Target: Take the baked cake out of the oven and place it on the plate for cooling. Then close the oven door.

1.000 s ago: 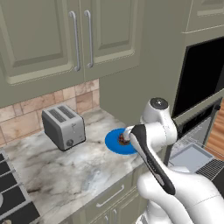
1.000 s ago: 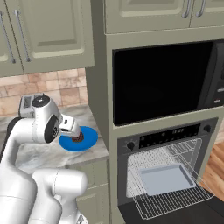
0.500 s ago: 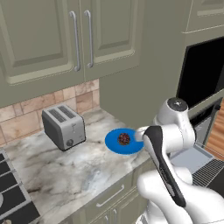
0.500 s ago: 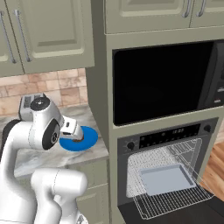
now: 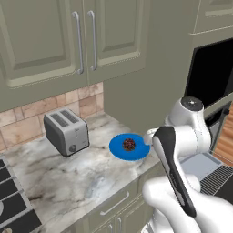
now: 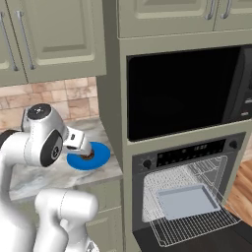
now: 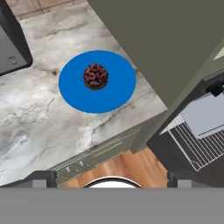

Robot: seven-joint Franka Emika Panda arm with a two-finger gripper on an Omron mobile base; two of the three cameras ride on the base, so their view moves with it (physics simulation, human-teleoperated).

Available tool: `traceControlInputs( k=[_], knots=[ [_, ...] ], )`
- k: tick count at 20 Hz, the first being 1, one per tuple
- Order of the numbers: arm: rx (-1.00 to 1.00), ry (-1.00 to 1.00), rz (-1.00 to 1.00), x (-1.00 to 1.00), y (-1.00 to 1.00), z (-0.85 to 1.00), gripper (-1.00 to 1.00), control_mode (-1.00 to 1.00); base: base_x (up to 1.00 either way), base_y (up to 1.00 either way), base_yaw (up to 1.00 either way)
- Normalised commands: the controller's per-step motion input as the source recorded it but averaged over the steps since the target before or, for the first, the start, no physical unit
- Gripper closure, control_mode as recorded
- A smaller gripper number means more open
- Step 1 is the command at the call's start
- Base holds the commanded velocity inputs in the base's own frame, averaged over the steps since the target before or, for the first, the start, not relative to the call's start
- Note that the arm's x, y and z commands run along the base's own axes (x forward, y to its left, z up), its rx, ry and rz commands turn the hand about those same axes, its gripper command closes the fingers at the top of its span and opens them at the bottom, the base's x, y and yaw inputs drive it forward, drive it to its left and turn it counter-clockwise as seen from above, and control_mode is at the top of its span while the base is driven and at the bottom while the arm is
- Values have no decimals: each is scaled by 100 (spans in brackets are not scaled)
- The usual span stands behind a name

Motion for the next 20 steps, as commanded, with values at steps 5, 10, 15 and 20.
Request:
traceControlInputs(
  k=[5, 10, 15, 20],
  knots=[
    [0, 0, 0, -25, 0, 1, -100, -100, 0, 0, 0],
    [0, 0, 0, 0, 0, 0, -100, 100, -56, -10, 0],
    [0, 0, 0, 0, 0, 0, -100, 100, -90, -47, 0],
    [0, 0, 0, 0, 0, 0, -100, 100, -58, -72, 2]
  ],
)
